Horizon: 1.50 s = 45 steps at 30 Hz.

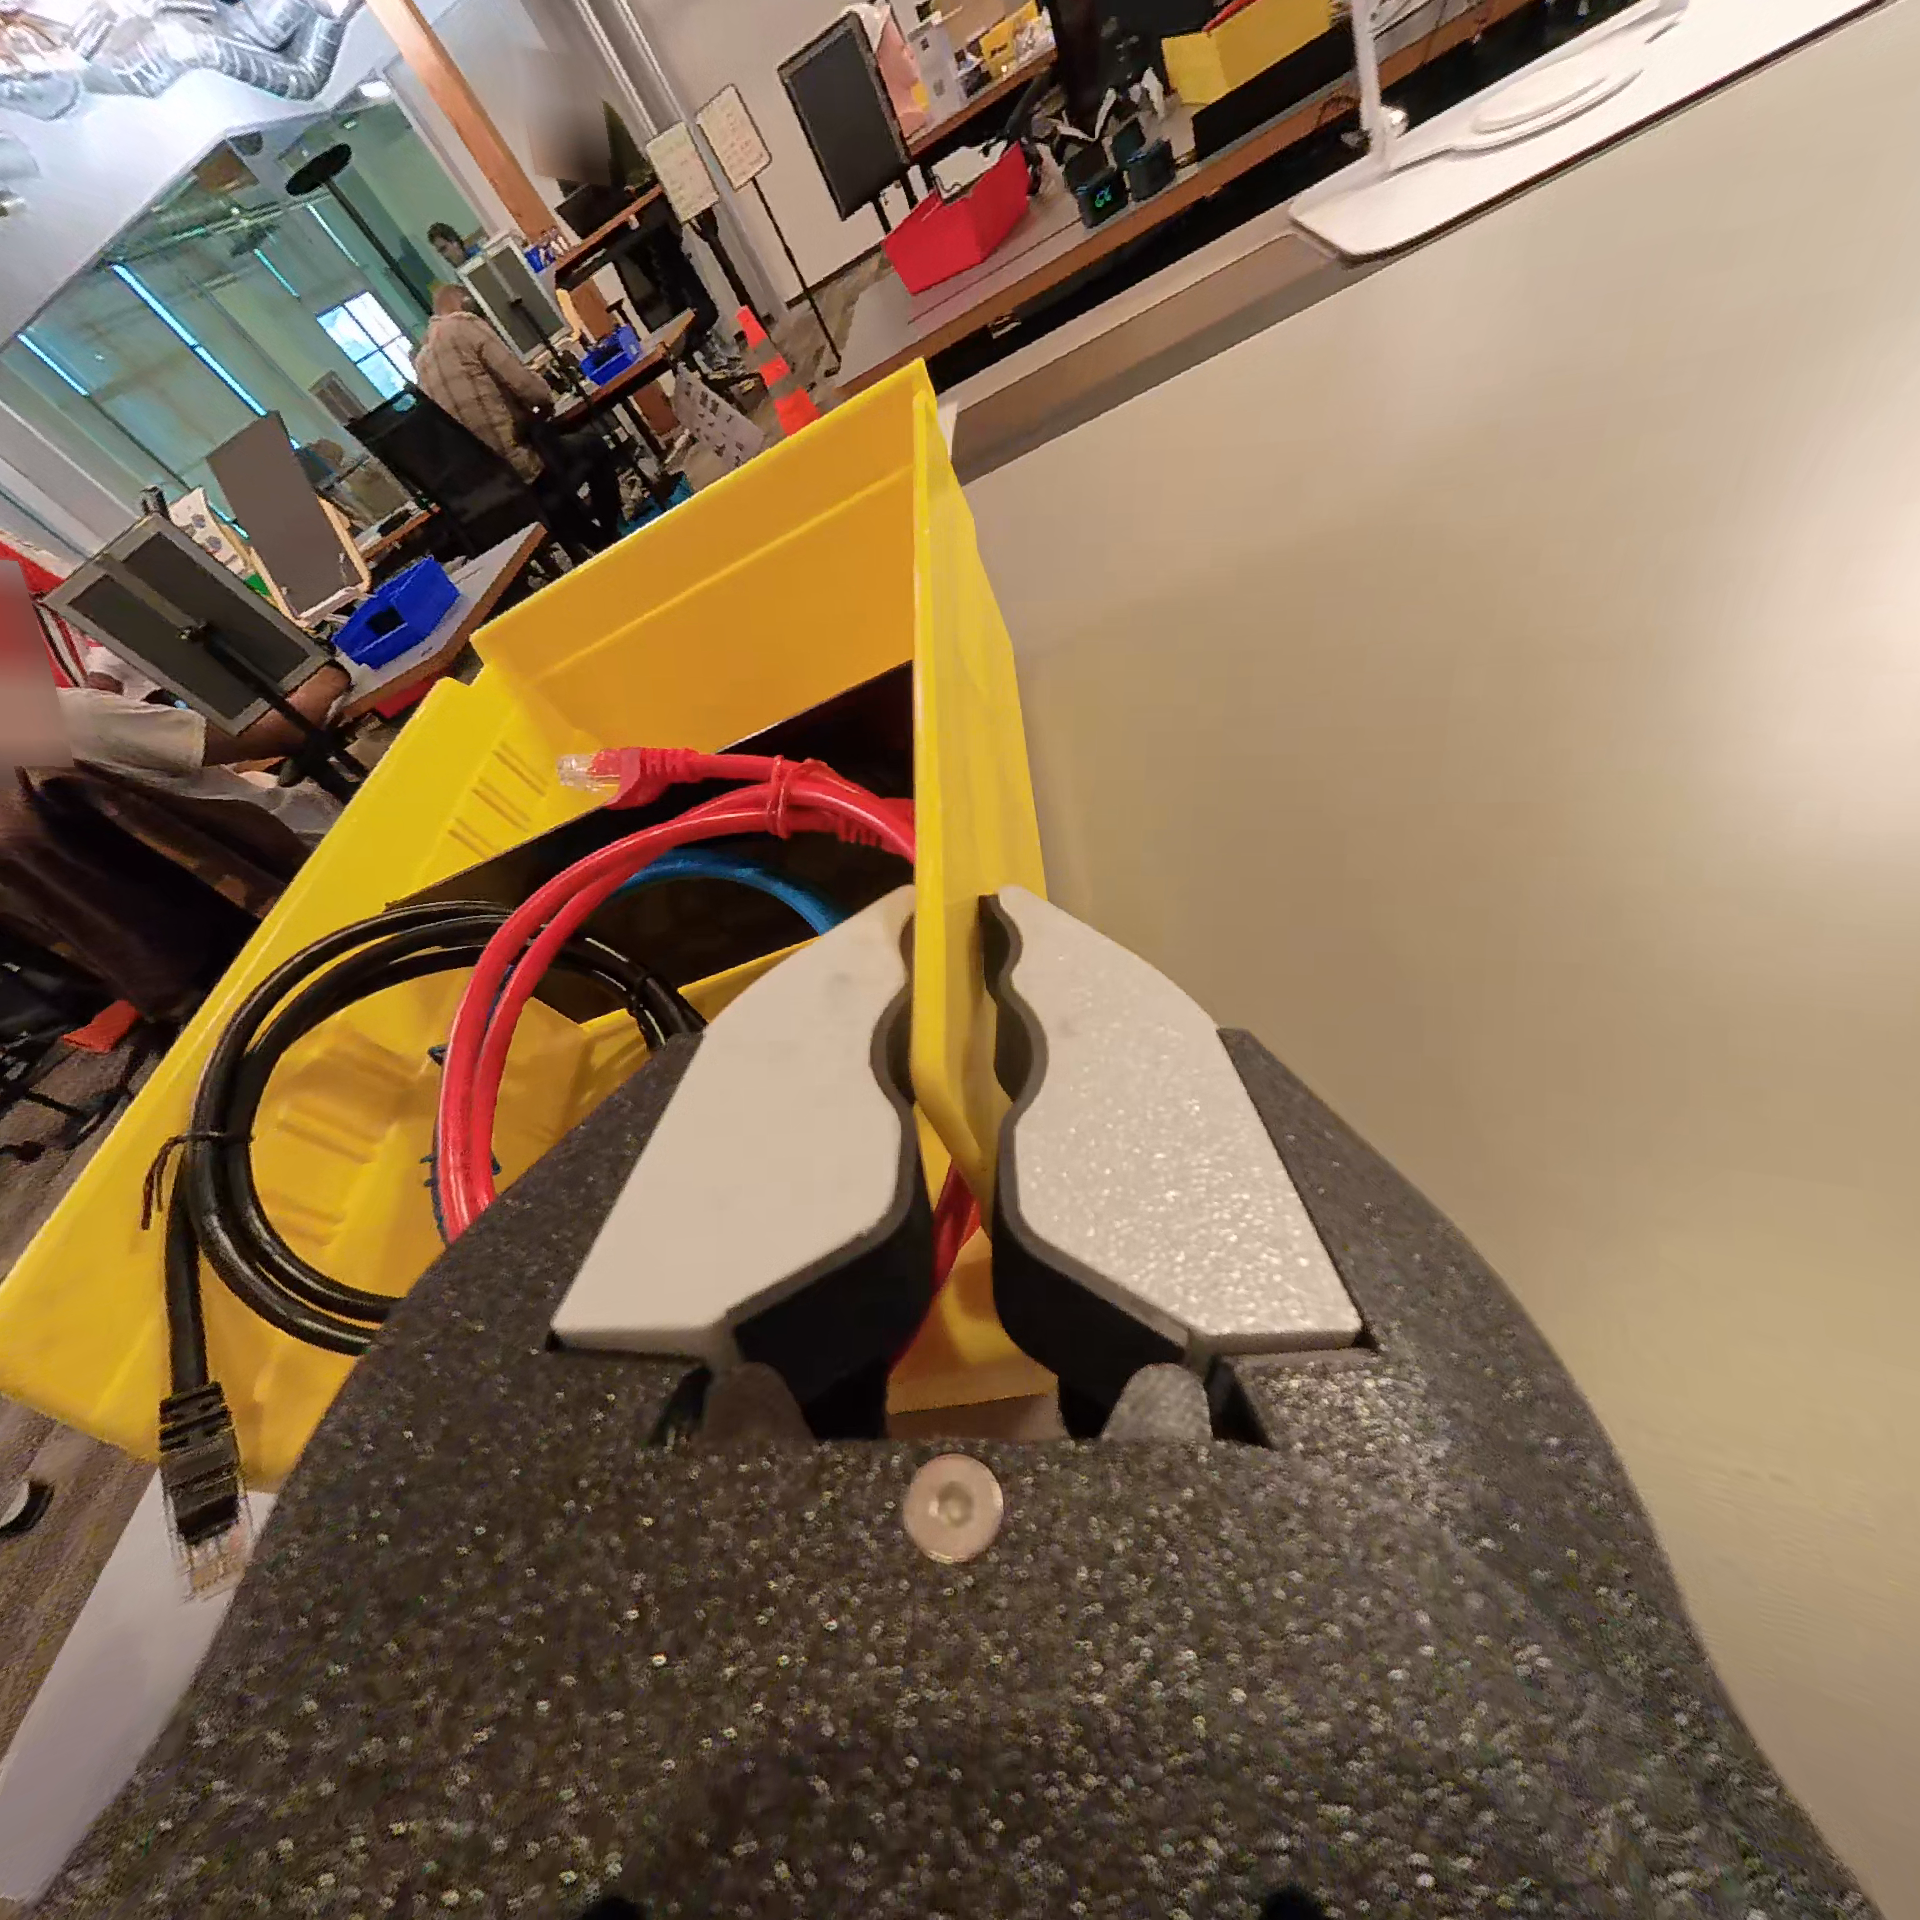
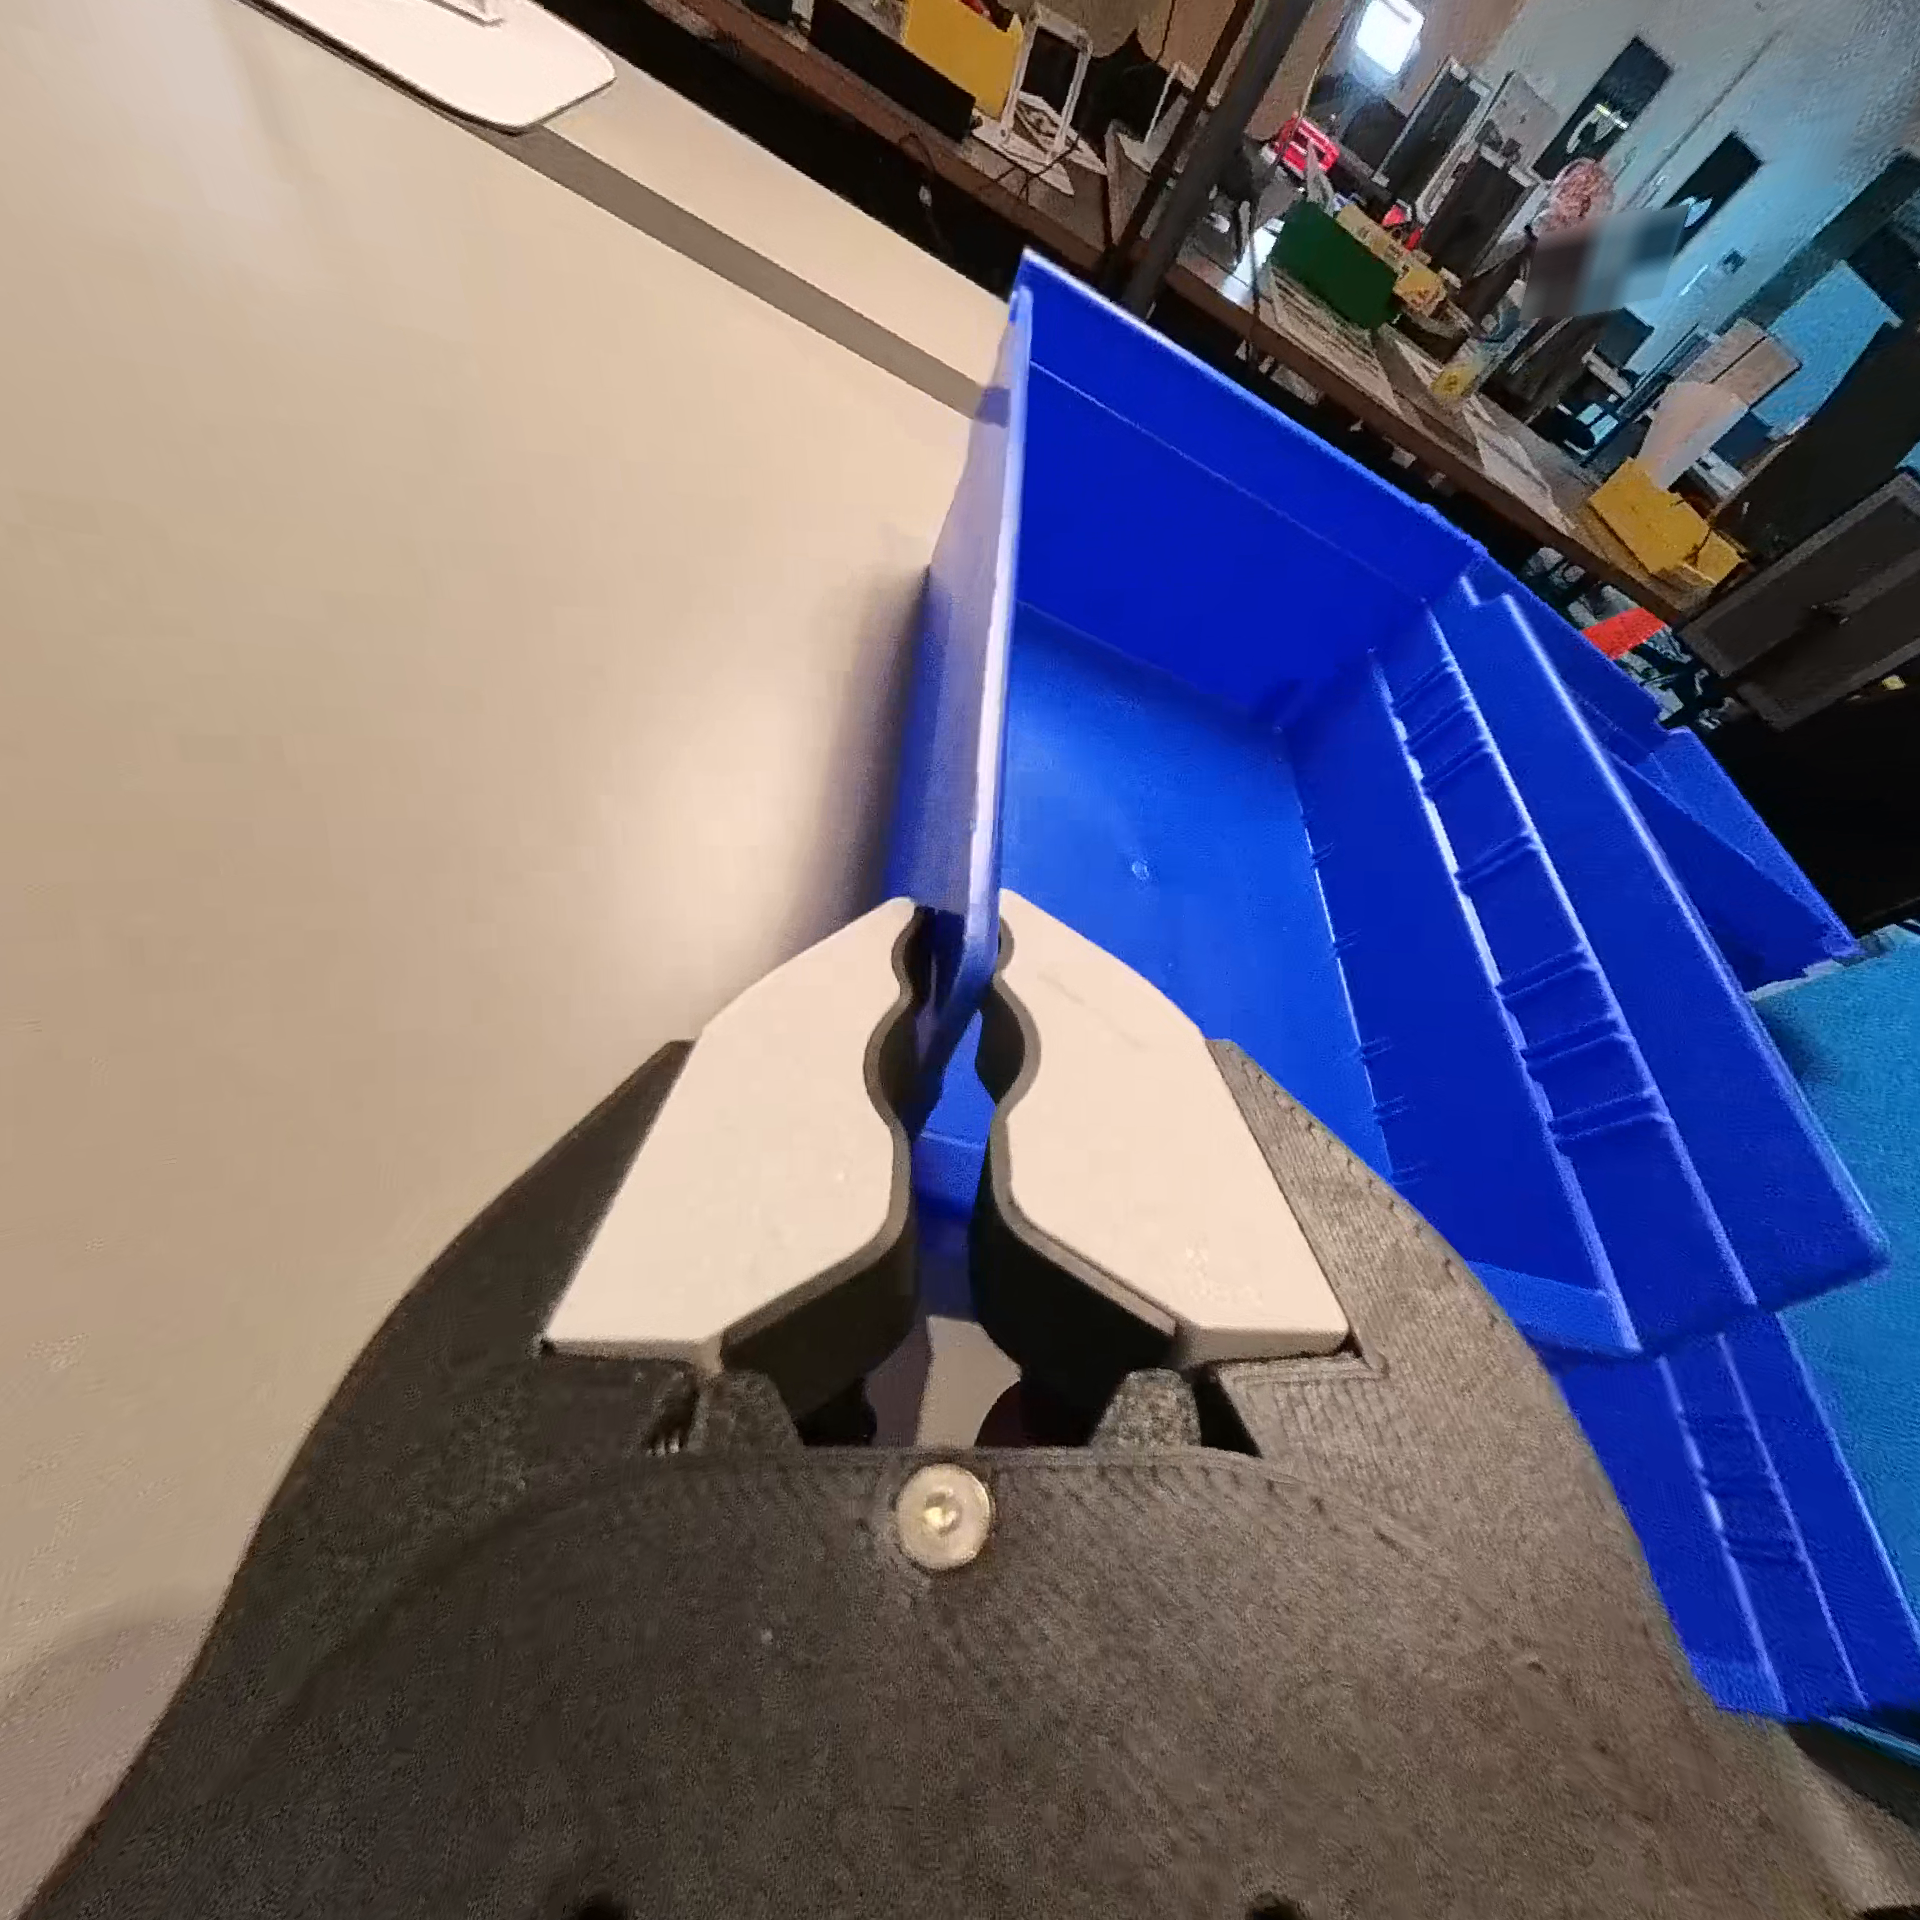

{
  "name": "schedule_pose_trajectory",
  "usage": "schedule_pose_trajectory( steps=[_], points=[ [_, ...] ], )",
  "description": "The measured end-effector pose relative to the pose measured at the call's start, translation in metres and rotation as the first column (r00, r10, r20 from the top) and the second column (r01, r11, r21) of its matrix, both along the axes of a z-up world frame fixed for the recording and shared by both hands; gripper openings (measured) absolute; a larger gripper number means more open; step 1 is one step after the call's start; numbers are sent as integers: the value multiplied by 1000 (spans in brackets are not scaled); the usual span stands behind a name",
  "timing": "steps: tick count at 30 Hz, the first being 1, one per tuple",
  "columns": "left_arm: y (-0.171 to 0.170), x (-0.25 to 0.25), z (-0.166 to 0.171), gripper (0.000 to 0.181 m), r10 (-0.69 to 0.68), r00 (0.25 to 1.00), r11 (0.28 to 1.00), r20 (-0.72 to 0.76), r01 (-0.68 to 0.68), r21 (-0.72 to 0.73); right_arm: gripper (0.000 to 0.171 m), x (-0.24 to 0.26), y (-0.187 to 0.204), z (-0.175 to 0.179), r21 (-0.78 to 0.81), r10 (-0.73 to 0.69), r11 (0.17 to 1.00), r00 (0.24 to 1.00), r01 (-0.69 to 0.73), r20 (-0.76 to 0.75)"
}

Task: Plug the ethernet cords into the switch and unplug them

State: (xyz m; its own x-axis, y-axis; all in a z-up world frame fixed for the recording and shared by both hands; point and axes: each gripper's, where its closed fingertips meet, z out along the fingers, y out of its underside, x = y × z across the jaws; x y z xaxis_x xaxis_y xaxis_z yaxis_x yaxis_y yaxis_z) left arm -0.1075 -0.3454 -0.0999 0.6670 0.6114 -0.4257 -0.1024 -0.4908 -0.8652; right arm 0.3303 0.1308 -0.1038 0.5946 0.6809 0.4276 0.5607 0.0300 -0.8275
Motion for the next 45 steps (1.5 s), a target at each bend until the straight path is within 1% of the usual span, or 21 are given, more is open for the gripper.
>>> schedule_pose_trajectory(
  steps=[7,9,16,19,23,33,39,45],
  points=[
    [-12,-33,0,9,15,1000,1000,-22,-15,-1,7,-4,11,0,25,-45,999,999,45,1],
    [-16,-44,0,8,13,1000,1000,-9,-13,-1,7,-4,13,0,24,-49,999,999,49,2],
    [-20,-81,-2,7,31,1000,999,7,-30,-16,7,-2,14,0,23,-60,998,998,60,4],
    [-20,-91,-2,6,31,999,999,19,-31,-15,7,0,10,0,26,-73,997,997,72,30],
    [-20,-98,-3,6,12,1000,1000,18,-12,-13,8,0,-2,0,51,-81,996,994,77,79],
    [-21,-99,-3,8,-15,1000,1000,-23,15,-15,7,1,0,0,27,-34,999,999,33,35],
    [-20,-98,-3,8,-14,1000,1000,-22,14,-16,7,4,12,0,14,-30,999,1000,30,-1],
    [-18,-93,-3,8,-26,999,1000,-27,25,-18,7,8,20,0,13,-51,999,999,51,6]
  ],
)
